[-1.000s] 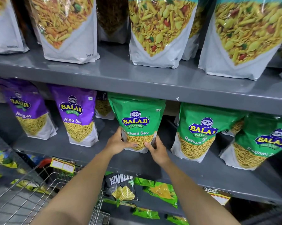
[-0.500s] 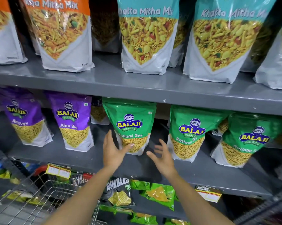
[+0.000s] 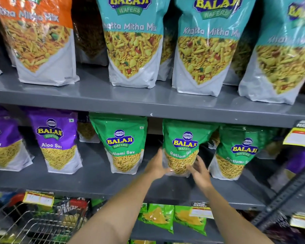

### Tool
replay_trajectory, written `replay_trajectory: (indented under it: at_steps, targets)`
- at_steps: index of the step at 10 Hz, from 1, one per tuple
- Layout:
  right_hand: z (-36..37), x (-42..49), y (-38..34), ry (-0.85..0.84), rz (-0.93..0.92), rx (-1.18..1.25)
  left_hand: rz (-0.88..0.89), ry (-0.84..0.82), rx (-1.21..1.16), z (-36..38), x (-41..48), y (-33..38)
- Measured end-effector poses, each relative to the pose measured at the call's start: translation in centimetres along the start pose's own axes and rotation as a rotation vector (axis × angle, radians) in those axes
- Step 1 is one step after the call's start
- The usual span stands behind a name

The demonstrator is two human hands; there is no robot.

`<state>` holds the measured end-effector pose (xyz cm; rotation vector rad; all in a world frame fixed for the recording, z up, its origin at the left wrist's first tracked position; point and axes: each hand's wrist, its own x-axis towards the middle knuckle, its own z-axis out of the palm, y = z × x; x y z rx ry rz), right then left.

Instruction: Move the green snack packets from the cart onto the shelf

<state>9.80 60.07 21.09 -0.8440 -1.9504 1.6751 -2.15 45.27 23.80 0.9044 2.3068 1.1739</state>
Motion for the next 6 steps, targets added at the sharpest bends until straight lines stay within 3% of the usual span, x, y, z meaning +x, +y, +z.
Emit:
replay_trajectory:
  at_steps: [4,6]
  targets:
    - [0.8,-1.1,-0.4,-0.048,-0.046,-0.036,-0.034,0.076,0.171,-0.2,-0.3,-1.3]
    - [0.5,-0.9,0.3,-0.080,-0.036,-0.047,-0.013,0.047,0.089,0.1,0.1,-1.6]
